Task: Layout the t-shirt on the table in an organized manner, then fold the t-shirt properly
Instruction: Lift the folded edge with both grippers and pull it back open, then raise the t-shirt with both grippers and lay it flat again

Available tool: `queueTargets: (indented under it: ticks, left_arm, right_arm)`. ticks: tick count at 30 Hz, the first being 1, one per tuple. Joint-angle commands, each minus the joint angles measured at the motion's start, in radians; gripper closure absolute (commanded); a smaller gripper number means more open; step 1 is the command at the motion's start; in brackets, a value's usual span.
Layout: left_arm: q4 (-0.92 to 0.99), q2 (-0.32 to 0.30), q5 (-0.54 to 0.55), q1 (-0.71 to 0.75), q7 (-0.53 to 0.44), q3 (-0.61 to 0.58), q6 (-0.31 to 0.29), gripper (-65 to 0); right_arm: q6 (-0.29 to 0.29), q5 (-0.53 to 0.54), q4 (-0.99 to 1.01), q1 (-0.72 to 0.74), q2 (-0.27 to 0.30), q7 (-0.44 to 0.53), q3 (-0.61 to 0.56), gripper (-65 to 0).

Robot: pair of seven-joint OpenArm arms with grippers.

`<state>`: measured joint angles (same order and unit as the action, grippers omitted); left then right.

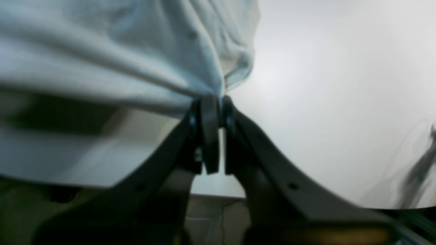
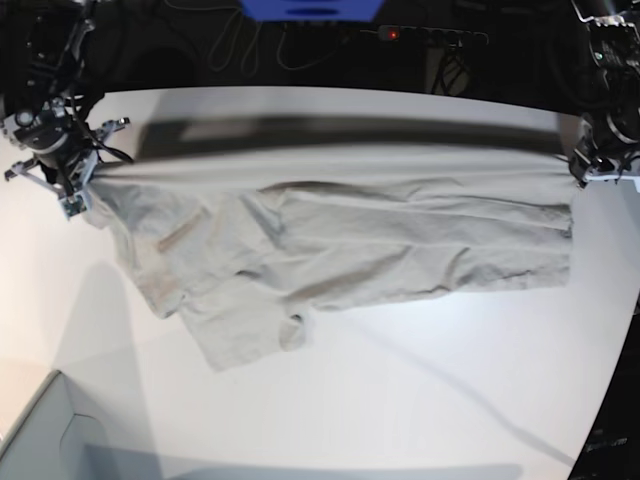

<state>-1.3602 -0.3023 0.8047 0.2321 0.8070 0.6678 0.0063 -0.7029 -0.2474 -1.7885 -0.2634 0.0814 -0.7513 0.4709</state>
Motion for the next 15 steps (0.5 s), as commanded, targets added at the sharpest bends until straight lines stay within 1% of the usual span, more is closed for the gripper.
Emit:
queueTargets:
  ticks: [1,5,9,12,15]
  left_arm:
    - [-0.015,-0.025,0.008,0.008,-0.021,0.002,-0.002,0.0]
    - [-0.015,-0.025,0.008,0.045,-0.021,0.004,-0.002,0.0]
    - [-0.014,-0.027,0.006,0.045,-0.022,0.005,-0.002,0.0]
    - [-0.009,-0.024,0.002,0.016,-0.022,-0.001,-0.002,0.0]
    - [0.057,-0.008,-0.064,-0.087,-0.022,-0.001,-0.002,0.0]
  right_arm:
    - [0.005,-0.007,-0.017,-0.020,0.013,0.006,0.007,0.0]
    - [0.005,-0.007,-0.017,-0.093,0.013,0.088,0.007,0.0]
    - [0.005,-0.007,-0.014,-0.135,0.016,0.143,0.007,0.0]
    - [0.005,-0.011,0.029,-0.107,0.018,0.160,-0.001,0.0]
    - [0.005,-0.013,0.098,-0.026,0.018,0.154,-0.001,0.0]
